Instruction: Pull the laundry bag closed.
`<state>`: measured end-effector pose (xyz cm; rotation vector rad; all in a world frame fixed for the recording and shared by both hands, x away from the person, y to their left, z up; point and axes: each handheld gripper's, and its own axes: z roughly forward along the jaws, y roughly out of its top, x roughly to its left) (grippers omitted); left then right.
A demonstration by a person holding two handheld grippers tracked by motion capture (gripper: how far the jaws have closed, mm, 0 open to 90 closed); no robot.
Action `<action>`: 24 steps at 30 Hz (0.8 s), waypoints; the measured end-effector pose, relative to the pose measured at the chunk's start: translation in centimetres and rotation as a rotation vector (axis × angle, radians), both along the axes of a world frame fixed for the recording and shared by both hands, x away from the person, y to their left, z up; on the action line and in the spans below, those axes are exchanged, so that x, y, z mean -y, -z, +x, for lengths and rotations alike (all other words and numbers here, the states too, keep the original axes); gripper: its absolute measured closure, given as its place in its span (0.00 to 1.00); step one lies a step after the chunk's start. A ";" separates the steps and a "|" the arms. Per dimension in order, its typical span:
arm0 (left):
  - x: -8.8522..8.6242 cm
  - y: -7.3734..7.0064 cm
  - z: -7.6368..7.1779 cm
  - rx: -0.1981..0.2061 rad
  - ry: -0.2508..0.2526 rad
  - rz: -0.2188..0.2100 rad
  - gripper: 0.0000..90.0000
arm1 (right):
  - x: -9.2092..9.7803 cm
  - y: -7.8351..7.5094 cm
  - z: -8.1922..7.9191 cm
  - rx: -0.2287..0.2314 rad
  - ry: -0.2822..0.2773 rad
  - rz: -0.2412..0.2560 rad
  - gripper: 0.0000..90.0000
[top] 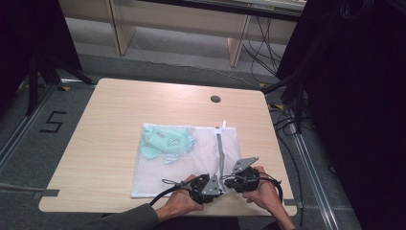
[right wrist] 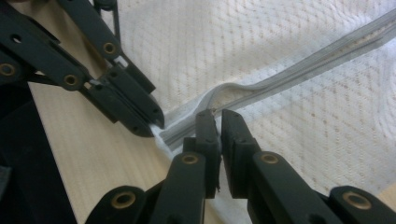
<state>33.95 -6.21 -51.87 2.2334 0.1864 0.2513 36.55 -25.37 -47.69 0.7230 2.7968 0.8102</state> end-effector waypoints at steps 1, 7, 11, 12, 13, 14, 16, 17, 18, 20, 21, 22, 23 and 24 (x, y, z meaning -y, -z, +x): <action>0.0 0.0 0.0 0.000 0.000 0.000 0.98 | 0.0 0.0 0.0 0.000 0.000 0.000 0.96; -0.1 0.0 0.0 -0.016 -0.014 -0.015 0.98 | 0.1 0.1 0.4 -0.026 0.028 0.022 0.96; -0.1 0.1 0.1 -0.019 -0.027 -0.023 0.98 | 0.0 0.1 0.6 -0.038 0.013 0.014 0.96; -0.1 0.1 0.1 -0.019 -0.027 -0.022 0.98 | -0.1 0.3 0.6 -0.031 0.023 0.023 0.96; -0.1 0.1 0.1 -0.019 -0.027 -0.022 0.98 | -0.1 0.3 0.6 -0.031 0.023 0.023 0.96; -0.2 0.0 0.2 -0.022 -0.018 -0.016 0.98 | -0.1 0.3 0.7 -0.030 0.027 0.029 0.96; -0.3 -0.2 0.1 -0.019 -0.016 -0.010 0.98 | -0.1 0.3 0.8 -0.029 0.036 0.018 0.96; -0.3 -0.2 0.1 -0.019 -0.016 -0.010 0.98 | -0.1 0.3 0.8 -0.029 0.036 0.018 0.96; -0.3 -0.1 0.1 -0.022 -0.019 -0.020 0.98 | -0.2 0.2 0.7 -0.074 0.044 0.023 0.96; -0.3 -0.1 0.1 -0.023 -0.019 -0.018 0.98 | -0.1 0.3 1.0 -0.031 0.025 0.019 0.96; -0.2 0.0 0.1 -0.034 -0.022 -0.024 0.98 | -0.3 0.4 1.0 -0.039 0.038 0.020 0.96; -0.2 0.0 0.2 -0.021 -0.015 -0.019 0.98 | -0.3 0.4 1.0 -0.039 0.038 0.020 0.96; -0.3 0.0 0.2 -0.020 -0.015 -0.017 0.98 | -0.2 0.4 1.2 -0.030 0.025 0.018 0.96; -0.3 0.0 0.2 -0.023 -0.027 -0.015 0.98 | -0.3 0.4 1.1 -0.045 0.036 0.020 0.96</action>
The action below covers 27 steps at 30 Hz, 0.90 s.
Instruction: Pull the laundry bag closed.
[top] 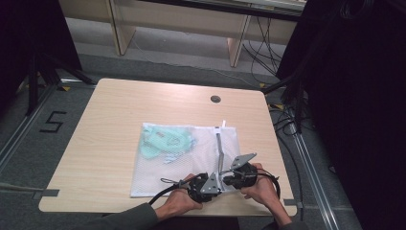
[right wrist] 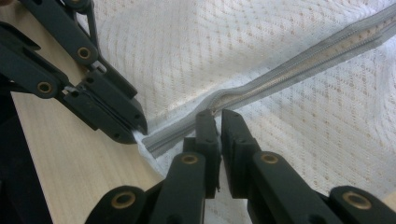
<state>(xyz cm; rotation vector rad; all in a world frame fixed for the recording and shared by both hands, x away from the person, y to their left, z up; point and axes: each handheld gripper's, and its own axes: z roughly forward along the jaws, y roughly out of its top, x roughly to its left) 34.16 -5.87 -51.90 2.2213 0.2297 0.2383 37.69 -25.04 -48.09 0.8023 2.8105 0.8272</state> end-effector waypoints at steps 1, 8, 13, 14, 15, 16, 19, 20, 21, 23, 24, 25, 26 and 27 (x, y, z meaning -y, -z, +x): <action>0.0 0.0 0.1 0.002 0.002 -0.004 0.98 | 0.0 0.0 0.1 0.003 -0.009 -0.001 0.96; -0.1 -0.1 -0.1 -0.002 0.012 0.009 0.98 | -0.1 -0.1 0.4 0.007 0.000 -0.026 0.96; 0.1 0.1 -0.3 -0.006 0.004 -0.010 0.98 | 0.0 -0.1 0.9 0.013 0.000 -0.039 0.96; 0.1 0.1 -0.3 -0.006 0.004 -0.010 0.98 | 0.0 -0.1 0.9 0.013 0.000 -0.039 0.96; 0.0 0.0 -0.2 -0.010 0.009 0.000 0.98 | -0.1 0.0 0.9 0.013 0.004 -0.037 0.96; 0.0 0.0 -0.1 -0.010 0.013 0.008 0.98 | -0.1 0.0 1.1 0.023 -0.008 -0.041 0.96; 0.0 0.1 -0.2 -0.013 0.014 -0.007 0.98 | -0.2 0.0 1.4 0.041 -0.011 -0.051 0.96; 0.0 0.1 -0.1 -0.006 0.016 -0.004 0.98 | -0.2 0.0 1.4 0.041 -0.011 -0.051 0.96; 0.1 0.1 -0.2 -0.006 0.010 -0.013 0.98 | -0.2 0.0 1.7 0.044 -0.008 -0.054 0.96; 0.0 0.1 -0.2 -0.002 0.012 -0.009 0.98 | -0.2 0.0 1.7 0.035 0.010 -0.056 0.96; 0.0 0.1 -0.2 -0.002 0.012 -0.009 0.98 | -0.2 0.0 1.7 0.035 0.010 -0.056 0.96; -0.1 0.0 -0.1 -0.012 0.012 -0.005 0.98 | -0.4 0.3 1.9 0.037 0.021 -0.035 0.96; -0.1 0.0 -0.1 -0.012 0.012 -0.005 0.98 | -0.4 0.3 1.9 0.037 0.021 -0.035 0.96; -0.1 0.0 -0.1 -0.010 0.010 -0.005 0.98 | -0.3 0.2 2.1 0.040 0.006 -0.043 0.96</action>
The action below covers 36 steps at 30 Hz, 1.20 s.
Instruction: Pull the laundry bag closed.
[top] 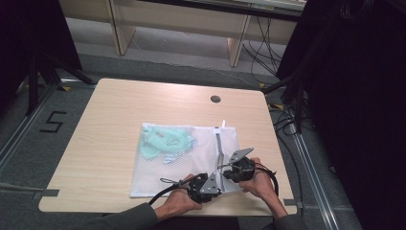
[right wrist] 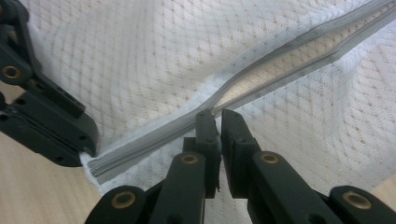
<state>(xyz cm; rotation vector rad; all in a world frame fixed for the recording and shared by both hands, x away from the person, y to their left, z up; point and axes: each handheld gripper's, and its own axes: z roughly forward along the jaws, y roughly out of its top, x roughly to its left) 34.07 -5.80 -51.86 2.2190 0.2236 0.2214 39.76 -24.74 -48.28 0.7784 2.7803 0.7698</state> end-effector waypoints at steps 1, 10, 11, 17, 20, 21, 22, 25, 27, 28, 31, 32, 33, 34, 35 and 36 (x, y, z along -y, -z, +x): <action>0.0 0.0 0.0 0.001 -0.001 -0.002 0.98 | -0.1 -0.1 0.0 -0.003 0.004 -0.014 0.96; 0.0 0.1 0.0 -0.008 -0.007 -0.012 0.98 | -0.3 -0.1 0.6 -0.003 0.006 -0.018 0.96; 0.0 0.1 0.0 -0.008 -0.007 -0.012 0.98 | -0.3 -0.1 0.6 -0.003 0.006 -0.018 0.96; 0.0 0.0 -0.1 -0.005 0.002 -0.001 0.98 | -0.3 -0.2 1.1 0.009 0.012 -0.034 0.96; 0.0 0.0 0.0 -0.001 0.005 0.005 0.98 | -0.4 0.0 1.4 0.022 0.018 -0.023 0.96; 0.0 0.0 0.0 -0.001 0.005 0.005 0.98 | -0.4 0.0 1.4 0.022 0.018 -0.023 0.96; -0.1 0.0 0.0 -0.001 0.003 0.007 0.98 | -0.3 -0.1 1.4 0.010 0.025 -0.036 0.96; 0.0 0.0 0.1 0.006 0.007 -0.005 0.98 | -0.3 -0.1 1.6 0.001 0.034 -0.029 0.96; -0.1 -0.1 0.0 0.011 0.006 0.008 0.98 | -0.5 0.1 1.8 0.025 0.046 -0.008 0.96; 0.0 0.0 -0.1 0.001 0.001 0.001 0.98 | -0.5 0.1 1.8 0.025 0.046 -0.008 0.96; -0.1 0.0 -0.1 0.010 -0.009 0.003 0.98 | -0.5 0.0 2.2 0.024 0.038 -0.034 0.96; -0.1 -0.1 0.0 0.005 -0.011 0.013 0.98 | -0.5 -0.1 2.3 0.023 0.035 -0.039 0.96; -0.1 -0.1 0.0 0.005 -0.013 0.011 0.98 | -0.6 0.0 2.3 0.025 0.043 -0.033 0.96; -0.2 -0.1 -0.1 -0.004 -0.017 0.011 0.98 | -0.6 0.0 2.3 0.025 0.043 -0.033 0.96; -0.1 -0.1 -0.1 -0.007 -0.018 0.002 0.98 | -0.6 0.0 2.5 0.038 0.031 -0.036 0.96; -0.1 -0.1 -0.1 -0.003 -0.018 0.006 0.98 | -0.6 -0.1 2.6 0.023 0.048 -0.038 0.96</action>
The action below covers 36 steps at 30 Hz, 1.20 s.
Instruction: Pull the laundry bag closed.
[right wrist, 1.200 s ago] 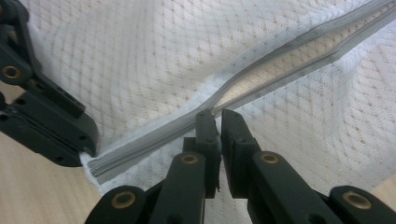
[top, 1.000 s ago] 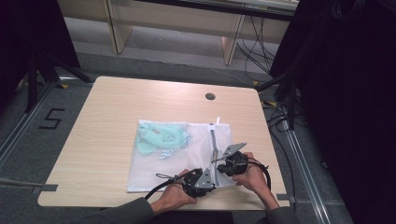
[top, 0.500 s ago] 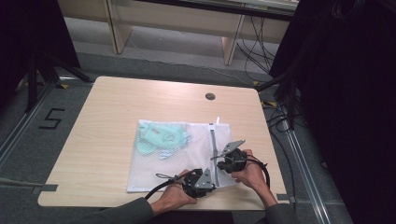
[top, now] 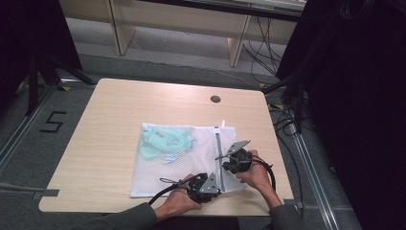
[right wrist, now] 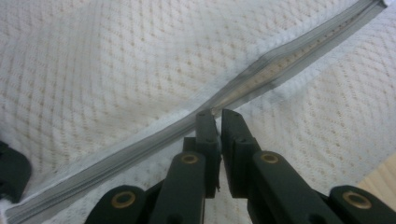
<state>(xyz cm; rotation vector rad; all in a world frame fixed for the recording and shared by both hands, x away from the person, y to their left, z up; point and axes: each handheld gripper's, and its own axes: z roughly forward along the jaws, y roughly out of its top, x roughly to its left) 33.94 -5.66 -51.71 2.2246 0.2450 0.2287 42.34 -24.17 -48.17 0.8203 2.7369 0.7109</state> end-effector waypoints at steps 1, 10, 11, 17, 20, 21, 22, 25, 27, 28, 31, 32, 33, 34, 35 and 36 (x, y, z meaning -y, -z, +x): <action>0.0 0.0 0.0 -0.001 0.001 0.002 0.98 | 0.1 0.0 0.1 0.003 -0.001 0.002 0.96; 0.0 -0.1 0.1 -0.018 0.018 -0.014 0.98 | 0.0 0.0 0.8 0.023 0.013 -0.002 0.96; 0.0 -0.1 0.0 -0.013 0.014 -0.016 0.98 | 0.0 0.0 1.0 0.020 0.009 -0.006 0.96; 0.1 -0.1 0.1 -0.017 0.017 -0.023 0.98 | -0.2 -0.1 1.3 0.016 0.020 -0.009 0.96; 0.1 -0.1 0.1 -0.016 0.011 -0.025 0.98 | -0.2 0.0 1.5 0.012 0.026 -0.003 0.96; 0.1 -0.1 0.1 -0.021 0.015 -0.022 0.98 | -0.2 0.0 1.6 0.021 0.018 -0.009 0.96; 0.1 -0.1 0.1 -0.021 0.015 -0.022 0.98 | -0.2 0.0 1.6 0.021 0.018 -0.009 0.96; -0.1 -0.2 0.2 -0.014 0.018 -0.012 0.98 | -0.2 -0.1 1.8 0.030 -0.007 -0.014 0.96; -0.1 -0.3 0.3 -0.013 0.022 -0.003 0.98 | -0.5 -0.2 1.7 0.025 0.014 -0.022 0.96; 0.0 -0.2 0.2 -0.015 0.021 -0.015 0.98 | -0.6 -0.1 2.0 0.033 0.017 -0.013 0.96; 0.1 -0.2 0.1 -0.018 0.020 -0.021 0.98 | -0.6 -0.2 2.1 0.029 0.029 -0.023 0.96; 0.0 -0.2 0.1 -0.020 0.022 -0.019 0.98 | -0.7 -0.2 2.2 0.025 0.023 -0.022 0.96; 0.0 -0.2 0.1 -0.019 0.020 -0.022 0.98 | -0.7 -0.3 2.4 0.035 0.025 -0.029 0.96; 0.0 -0.2 0.1 -0.019 0.019 -0.021 0.98 | -0.7 -0.3 2.4 0.035 0.025 -0.029 0.96; 0.0 -0.3 0.2 -0.017 0.024 -0.013 0.98 | -0.8 -0.3 2.5 0.036 0.027 -0.027 0.96; 0.0 -0.3 0.2 -0.009 0.023 -0.017 0.98 | -0.8 -0.3 2.5 0.034 0.025 -0.026 0.96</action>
